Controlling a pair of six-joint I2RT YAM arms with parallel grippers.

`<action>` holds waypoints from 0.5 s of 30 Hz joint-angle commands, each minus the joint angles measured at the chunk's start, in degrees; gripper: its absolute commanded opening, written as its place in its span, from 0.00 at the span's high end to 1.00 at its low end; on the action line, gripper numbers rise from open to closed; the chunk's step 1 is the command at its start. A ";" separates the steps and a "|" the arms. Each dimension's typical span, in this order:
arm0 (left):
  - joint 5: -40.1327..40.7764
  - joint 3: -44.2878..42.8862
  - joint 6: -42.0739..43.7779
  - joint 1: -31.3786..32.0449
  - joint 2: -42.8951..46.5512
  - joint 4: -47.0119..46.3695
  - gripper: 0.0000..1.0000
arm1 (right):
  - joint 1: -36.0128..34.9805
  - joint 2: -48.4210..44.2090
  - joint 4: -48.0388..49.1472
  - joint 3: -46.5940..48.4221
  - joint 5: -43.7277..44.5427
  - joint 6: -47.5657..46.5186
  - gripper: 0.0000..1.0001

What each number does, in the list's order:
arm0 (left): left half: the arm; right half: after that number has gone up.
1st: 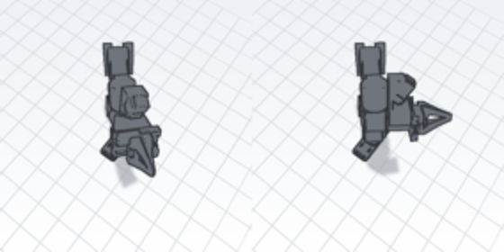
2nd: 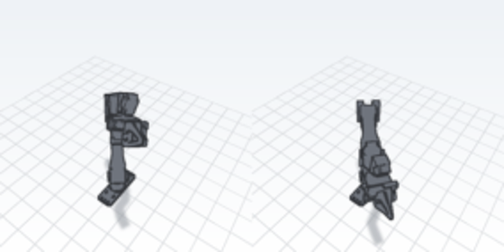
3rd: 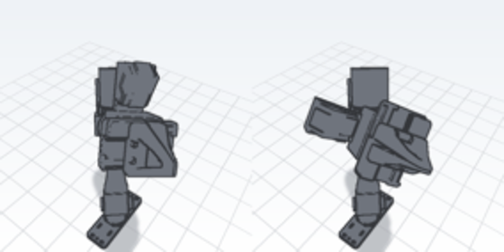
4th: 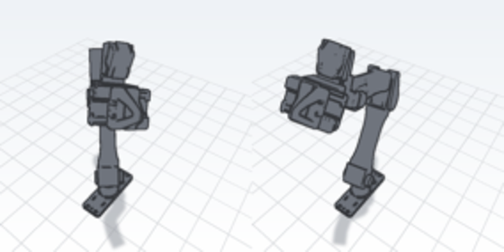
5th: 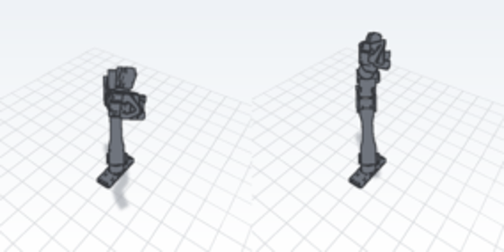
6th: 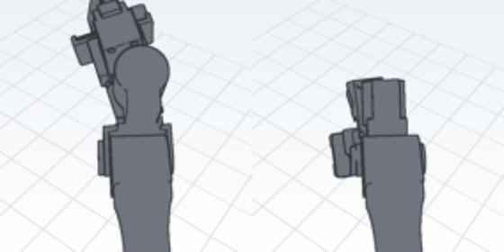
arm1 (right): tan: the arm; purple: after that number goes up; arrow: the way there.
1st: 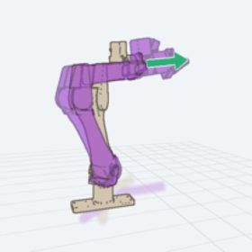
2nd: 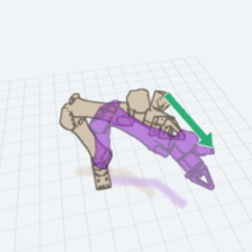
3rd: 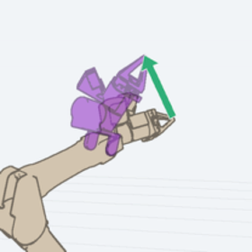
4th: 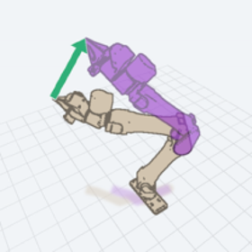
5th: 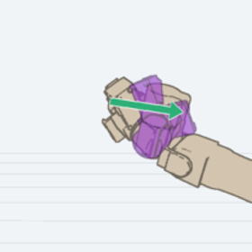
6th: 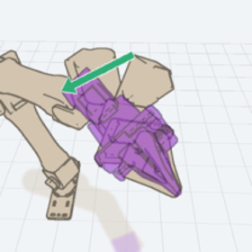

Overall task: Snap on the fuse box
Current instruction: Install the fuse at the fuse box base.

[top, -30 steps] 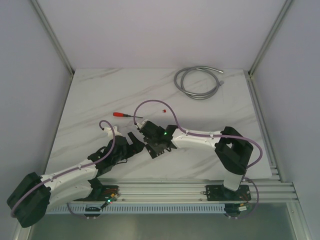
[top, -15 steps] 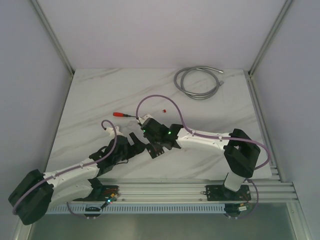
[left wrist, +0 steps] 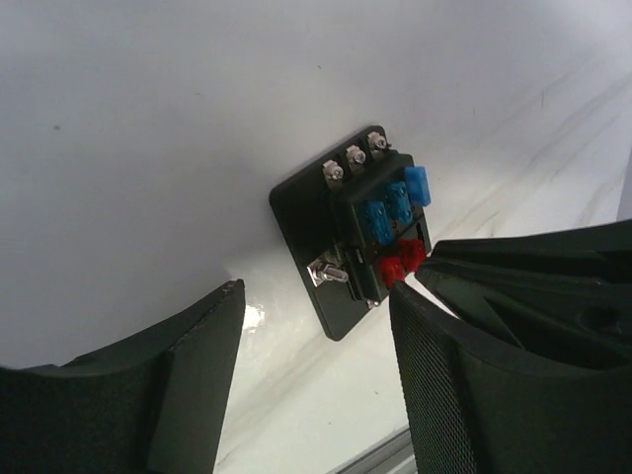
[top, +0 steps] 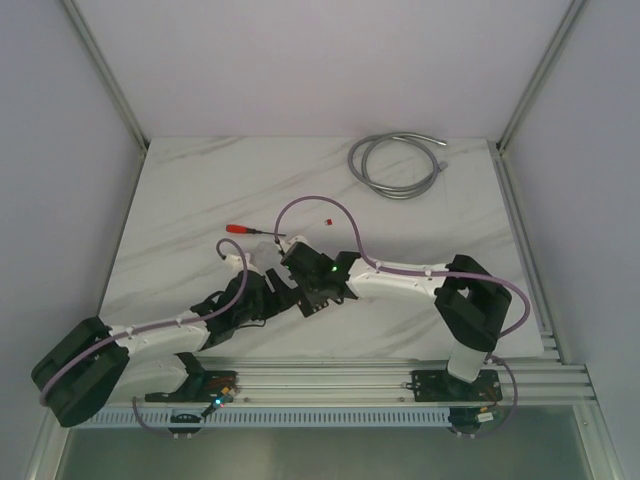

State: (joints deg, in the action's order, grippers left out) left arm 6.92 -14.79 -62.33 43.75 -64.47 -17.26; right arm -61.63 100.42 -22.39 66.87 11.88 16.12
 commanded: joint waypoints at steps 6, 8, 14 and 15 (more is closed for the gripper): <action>-1.32 -0.86 -2.35 2.31 -4.75 -5.10 0.42 | -0.07 0.85 0.42 -0.76 1.33 1.93 0.89; -0.98 -0.70 -2.81 2.67 -5.02 -5.56 0.45 | -0.05 0.78 0.43 -0.85 1.31 2.26 0.92; -0.68 -0.34 -3.70 3.42 -5.74 -6.66 0.52 | 0.27 0.94 0.44 -1.81 1.13 2.94 0.96; -0.68 -0.33 -3.85 3.51 -5.99 -6.93 0.53 | 0.42 0.93 0.38 -2.14 1.21 3.28 0.96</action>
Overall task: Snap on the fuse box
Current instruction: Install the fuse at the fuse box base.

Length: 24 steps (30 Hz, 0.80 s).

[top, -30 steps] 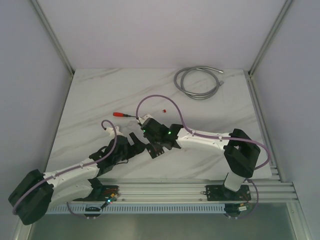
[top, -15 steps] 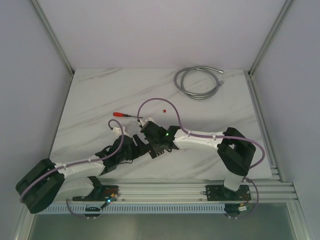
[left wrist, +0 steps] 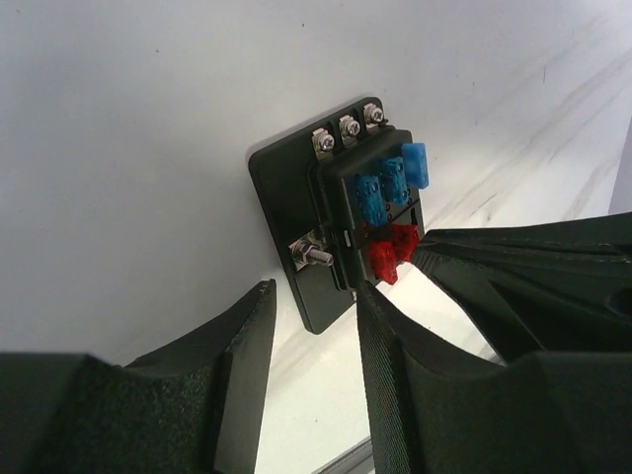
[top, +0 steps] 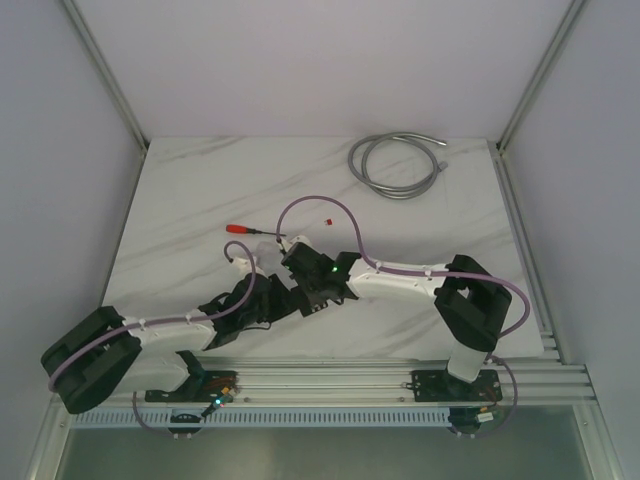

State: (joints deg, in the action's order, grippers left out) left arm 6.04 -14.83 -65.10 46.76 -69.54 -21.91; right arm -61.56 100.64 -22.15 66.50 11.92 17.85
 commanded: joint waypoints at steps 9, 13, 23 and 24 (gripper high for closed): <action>-0.24 -0.94 -1.70 1.78 -3.87 -4.28 0.57 | 0.64 1.81 0.51 -4.31 0.12 1.82 1.00; 0.30 -1.05 -1.85 2.01 -4.04 -4.08 0.58 | 0.61 2.88 -0.30 -5.00 -1.27 1.41 1.00; 0.81 -1.08 -1.97 2.13 -3.98 -3.80 0.59 | 0.43 3.19 -3.82 -8.19 -3.65 0.92 1.00; 0.89 -1.03 -1.96 2.07 -3.94 -3.77 0.59 | 0.39 3.24 -4.17 -8.19 -3.63 0.91 1.00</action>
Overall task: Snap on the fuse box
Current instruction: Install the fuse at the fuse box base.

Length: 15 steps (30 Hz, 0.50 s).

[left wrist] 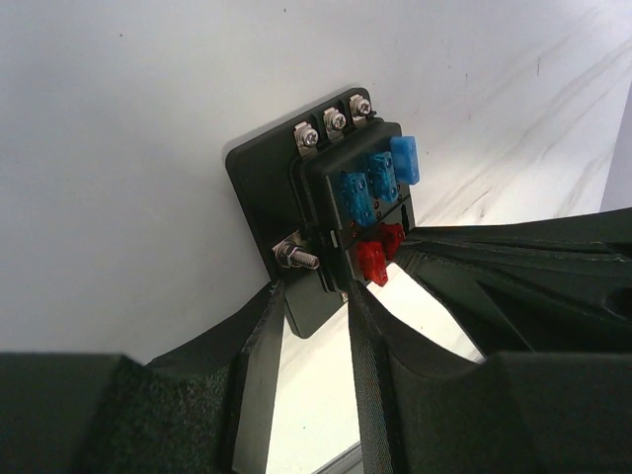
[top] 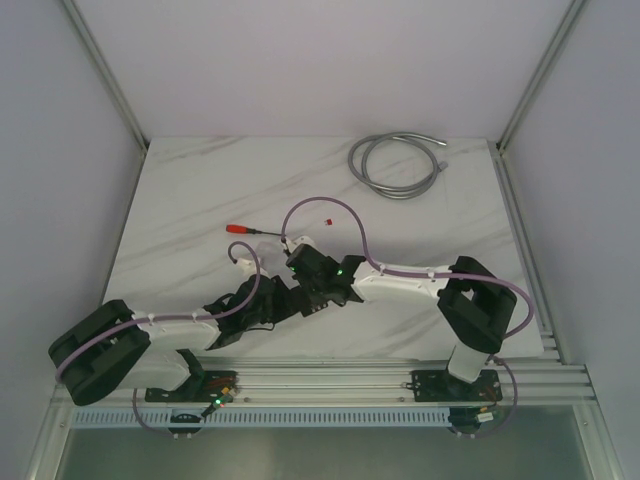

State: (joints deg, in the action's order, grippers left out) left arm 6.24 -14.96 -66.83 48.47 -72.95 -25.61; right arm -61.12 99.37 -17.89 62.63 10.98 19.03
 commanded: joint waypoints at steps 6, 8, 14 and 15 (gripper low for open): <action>0.79 -1.03 -0.15 0.52 -0.39 0.03 0.59 | -0.09 5.57 -9.46 -3.46 -1.18 -0.49 1.00; 0.66 -1.03 -0.15 0.50 -0.66 -0.03 0.60 | 0.04 7.30 -9.80 -2.11 -1.02 -0.81 1.00; 1.11 -0.89 -0.15 0.53 -0.10 0.15 0.60 | 0.80 12.06 -12.55 -0.17 0.83 -0.45 1.00; 1.22 -0.85 -0.15 0.57 -0.13 0.12 0.60 | 0.83 12.47 -13.30 -0.14 1.33 -0.28 1.00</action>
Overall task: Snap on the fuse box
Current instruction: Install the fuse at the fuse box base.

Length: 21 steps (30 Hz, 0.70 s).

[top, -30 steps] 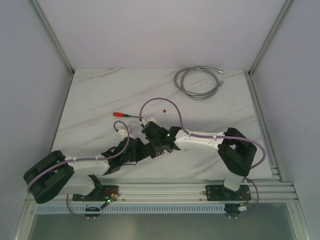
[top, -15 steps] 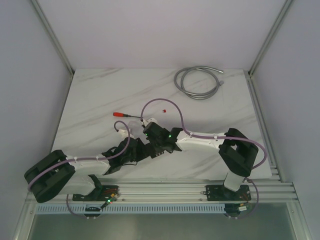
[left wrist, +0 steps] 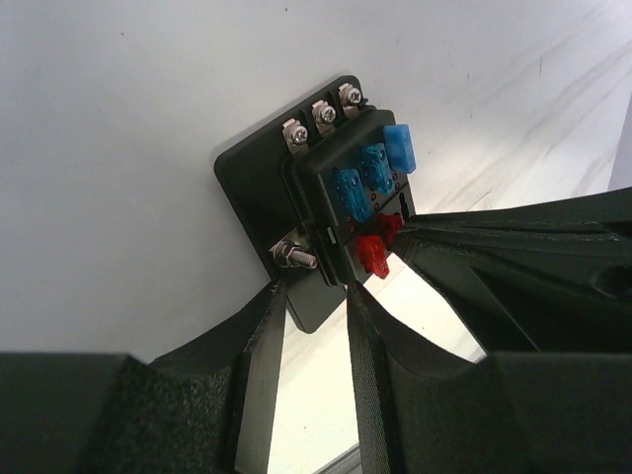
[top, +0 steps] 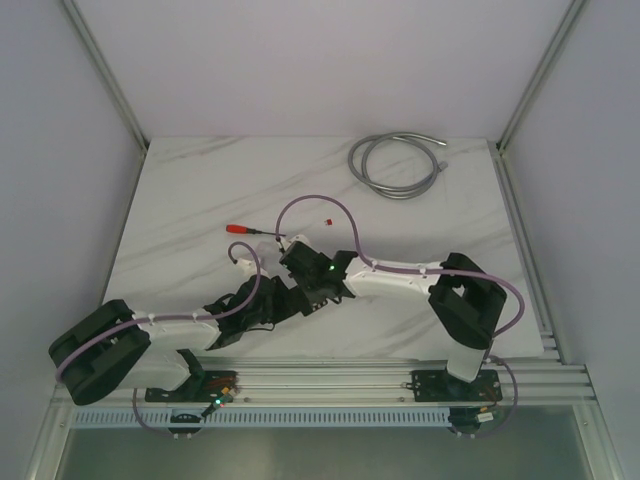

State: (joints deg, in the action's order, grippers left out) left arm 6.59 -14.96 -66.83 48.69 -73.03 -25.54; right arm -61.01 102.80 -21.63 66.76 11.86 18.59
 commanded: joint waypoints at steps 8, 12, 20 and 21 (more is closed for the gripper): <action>0.92 -0.91 -0.24 0.36 -1.06 -0.37 0.60 | -0.01 10.73 -13.29 -5.02 -0.61 -0.28 1.00; 1.28 -0.85 -0.23 0.36 -0.71 -0.14 0.60 | -1.56 10.59 -15.98 -5.66 -1.07 -0.57 1.00; 1.52 -0.86 -0.16 0.35 -0.49 0.16 0.60 | -1.52 14.12 -13.77 -4.10 -2.66 -2.46 1.00; 1.58 -0.86 -0.17 0.36 -0.44 0.16 0.60 | -0.99 14.92 -12.81 -3.83 -3.31 -2.72 1.00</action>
State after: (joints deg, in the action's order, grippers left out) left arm 7.07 -14.98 -66.85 48.77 -73.19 -25.58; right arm -62.59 104.71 -23.99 68.73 14.66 16.78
